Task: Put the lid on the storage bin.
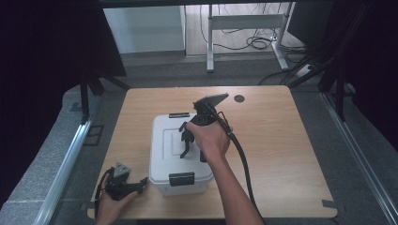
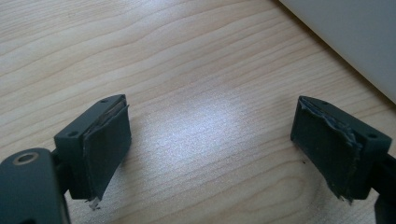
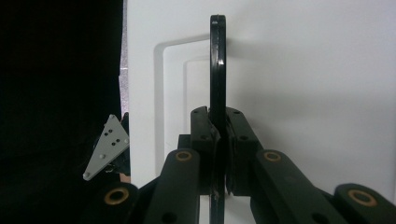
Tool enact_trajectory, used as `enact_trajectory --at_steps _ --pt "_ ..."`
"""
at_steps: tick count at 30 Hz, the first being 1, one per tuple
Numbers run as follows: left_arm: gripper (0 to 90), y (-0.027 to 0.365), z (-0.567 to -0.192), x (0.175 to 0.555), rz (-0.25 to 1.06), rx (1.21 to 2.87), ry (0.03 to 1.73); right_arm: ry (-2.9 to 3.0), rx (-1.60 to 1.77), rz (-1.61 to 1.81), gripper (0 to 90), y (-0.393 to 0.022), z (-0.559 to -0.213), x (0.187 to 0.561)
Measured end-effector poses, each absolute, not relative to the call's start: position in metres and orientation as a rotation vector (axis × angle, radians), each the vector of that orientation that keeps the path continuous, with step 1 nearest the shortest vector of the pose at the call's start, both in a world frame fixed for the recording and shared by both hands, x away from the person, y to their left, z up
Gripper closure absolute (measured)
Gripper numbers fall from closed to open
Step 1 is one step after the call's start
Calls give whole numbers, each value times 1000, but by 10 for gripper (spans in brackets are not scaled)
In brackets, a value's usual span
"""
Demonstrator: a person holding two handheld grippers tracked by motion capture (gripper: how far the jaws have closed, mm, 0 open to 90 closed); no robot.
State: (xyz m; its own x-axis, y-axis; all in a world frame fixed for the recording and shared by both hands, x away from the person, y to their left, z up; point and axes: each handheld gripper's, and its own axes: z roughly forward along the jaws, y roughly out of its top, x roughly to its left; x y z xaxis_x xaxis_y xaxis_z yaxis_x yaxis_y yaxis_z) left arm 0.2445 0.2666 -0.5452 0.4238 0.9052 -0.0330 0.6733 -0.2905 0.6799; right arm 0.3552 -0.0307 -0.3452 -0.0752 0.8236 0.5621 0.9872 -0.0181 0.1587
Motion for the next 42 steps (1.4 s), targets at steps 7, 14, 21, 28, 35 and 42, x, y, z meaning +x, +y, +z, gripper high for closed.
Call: enact_trajectory --at_steps 7,14,21,28,35,42 --pt "121 267 -545 245 482 2060 1327 -1953 -1909 -755 840 -26 -350 357" --pt "121 267 -545 245 483 2060 1327 -1944 -1912 -739 841 -25 -359 359" --pt "121 267 -545 245 482 2060 1328 -1938 -1909 -728 839 -24 -365 360" --pt "121 267 -545 245 481 2061 1327 -1971 -1869 -735 813 -25 -365 360" --pt "121 267 -545 245 480 2058 1330 -2074 -1732 -883 567 -32 -357 355" --pt "121 267 -545 245 481 2061 1327 -2183 -1660 -1032 419 -46 -348 350"
